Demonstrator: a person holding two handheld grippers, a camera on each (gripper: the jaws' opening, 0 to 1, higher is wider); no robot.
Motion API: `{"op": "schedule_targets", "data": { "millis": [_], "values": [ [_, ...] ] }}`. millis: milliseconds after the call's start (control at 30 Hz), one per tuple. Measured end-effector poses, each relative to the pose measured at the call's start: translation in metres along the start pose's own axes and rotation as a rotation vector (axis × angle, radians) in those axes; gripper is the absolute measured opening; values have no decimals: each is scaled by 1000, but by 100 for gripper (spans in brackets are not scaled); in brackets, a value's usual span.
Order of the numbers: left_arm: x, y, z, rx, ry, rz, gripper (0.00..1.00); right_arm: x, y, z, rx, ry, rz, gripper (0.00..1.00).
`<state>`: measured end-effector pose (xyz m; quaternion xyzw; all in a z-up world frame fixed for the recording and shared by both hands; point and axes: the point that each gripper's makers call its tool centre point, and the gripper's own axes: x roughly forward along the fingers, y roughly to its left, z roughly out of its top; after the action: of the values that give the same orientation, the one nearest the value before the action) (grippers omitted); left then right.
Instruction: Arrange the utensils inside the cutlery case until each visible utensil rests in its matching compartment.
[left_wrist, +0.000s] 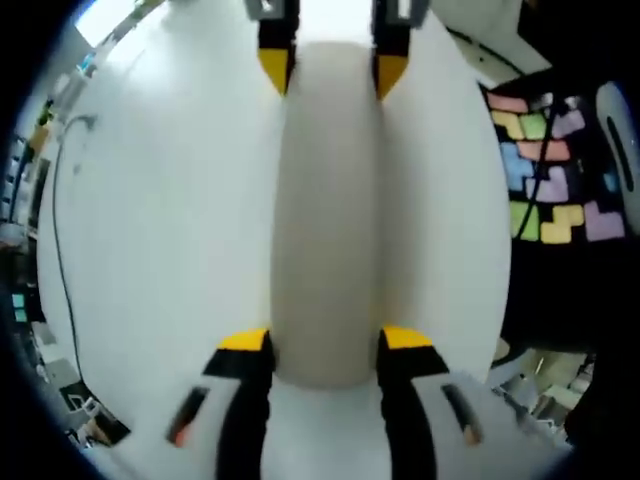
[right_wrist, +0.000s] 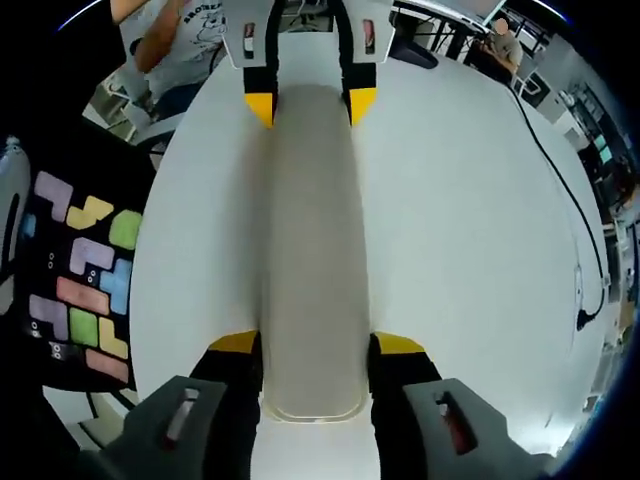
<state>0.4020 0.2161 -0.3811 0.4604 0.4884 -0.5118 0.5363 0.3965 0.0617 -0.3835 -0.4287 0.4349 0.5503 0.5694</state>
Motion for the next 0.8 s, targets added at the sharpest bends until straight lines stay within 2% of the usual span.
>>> {"op": "schedule_targets", "data": {
  "millis": [267,567,800],
  "values": [
    [1,-1,1,14,-3,-3,43,-2,0,0,0,-49,-8,42],
    [0,1,3,31,-7,-18,43,-2,0,-2,18,-11,5,42],
    [-11,17,14,26,-46,-12,43,-19,-18,-6,16,-57,-8,42]
  ]
}}
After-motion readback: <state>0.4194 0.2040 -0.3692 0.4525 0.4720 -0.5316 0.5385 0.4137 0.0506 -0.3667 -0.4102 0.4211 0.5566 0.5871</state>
